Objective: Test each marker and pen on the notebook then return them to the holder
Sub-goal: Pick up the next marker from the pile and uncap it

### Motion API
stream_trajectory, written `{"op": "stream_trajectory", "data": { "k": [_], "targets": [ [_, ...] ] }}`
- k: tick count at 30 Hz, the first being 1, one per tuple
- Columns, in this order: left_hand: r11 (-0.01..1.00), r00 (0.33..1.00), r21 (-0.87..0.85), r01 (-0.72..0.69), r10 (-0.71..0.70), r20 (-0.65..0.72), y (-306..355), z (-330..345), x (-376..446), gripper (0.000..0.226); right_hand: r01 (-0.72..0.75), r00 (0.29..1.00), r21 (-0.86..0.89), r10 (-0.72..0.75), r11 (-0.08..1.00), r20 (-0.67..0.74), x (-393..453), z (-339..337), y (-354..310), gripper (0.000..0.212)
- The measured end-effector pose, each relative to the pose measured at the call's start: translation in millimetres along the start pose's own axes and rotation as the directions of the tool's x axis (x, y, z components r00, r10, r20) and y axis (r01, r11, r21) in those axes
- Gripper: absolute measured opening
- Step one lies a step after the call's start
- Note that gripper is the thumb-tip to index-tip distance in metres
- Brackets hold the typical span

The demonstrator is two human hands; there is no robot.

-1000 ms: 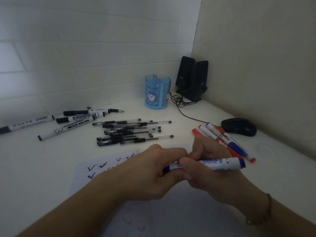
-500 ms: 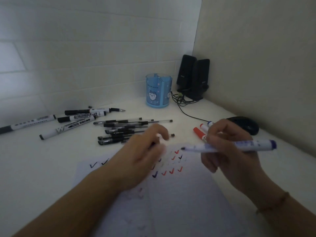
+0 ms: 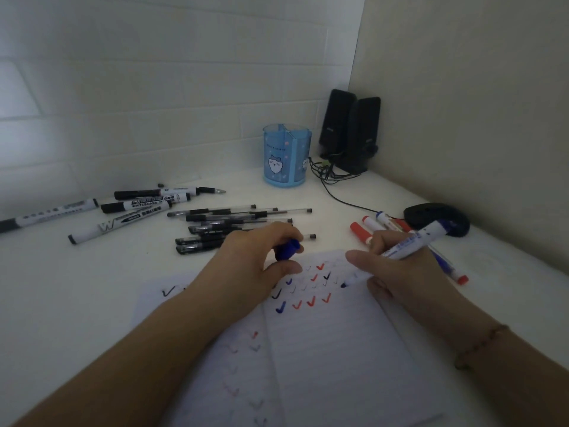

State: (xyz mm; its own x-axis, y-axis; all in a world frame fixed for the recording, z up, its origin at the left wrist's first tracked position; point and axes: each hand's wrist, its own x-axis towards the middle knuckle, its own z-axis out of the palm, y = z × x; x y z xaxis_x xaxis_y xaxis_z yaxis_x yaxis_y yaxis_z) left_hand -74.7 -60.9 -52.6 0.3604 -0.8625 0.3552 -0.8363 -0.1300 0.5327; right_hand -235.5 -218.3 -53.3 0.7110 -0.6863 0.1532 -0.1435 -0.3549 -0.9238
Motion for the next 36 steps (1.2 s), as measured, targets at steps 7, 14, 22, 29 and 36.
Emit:
{"op": "stream_trajectory", "data": {
  "k": [7, 14, 22, 29, 36],
  "targets": [
    [0.991, 0.992, 0.045, -0.122, 0.124, -0.035, -2, 1, -1, 0.029, 0.046, 0.999, -0.274, -0.048, 0.961, -0.002, 2, 6, 4, 0.031],
    [0.998, 0.998, 0.026, -0.055, 0.055, -0.028, -1, 1, -1, 0.028, 0.061, 0.998, -0.234, -0.067, 0.970, -0.016, 7, 2, 8, 0.028],
    [0.999, 0.999, 0.003, -0.039, 0.039, 0.007, 2, 0, -2, 0.034, 0.166, 0.967, 0.399, -0.228, 0.902, 0.113, -3, -6, -6, 0.014],
    [0.999, 0.999, -0.005, -0.052, 0.052, 0.001, 4, -1, -2, 0.022, 0.161, 0.947, 0.379, -0.251, 0.911, 0.202, -5, -2, -7, 0.025],
    [0.979, 0.979, 0.013, -0.203, 0.204, -0.022, 2, 3, -3, 0.025, 0.107, 0.942, 0.335, -0.204, 0.936, 0.268, -7, 0, -8, 0.034]
  ]
}}
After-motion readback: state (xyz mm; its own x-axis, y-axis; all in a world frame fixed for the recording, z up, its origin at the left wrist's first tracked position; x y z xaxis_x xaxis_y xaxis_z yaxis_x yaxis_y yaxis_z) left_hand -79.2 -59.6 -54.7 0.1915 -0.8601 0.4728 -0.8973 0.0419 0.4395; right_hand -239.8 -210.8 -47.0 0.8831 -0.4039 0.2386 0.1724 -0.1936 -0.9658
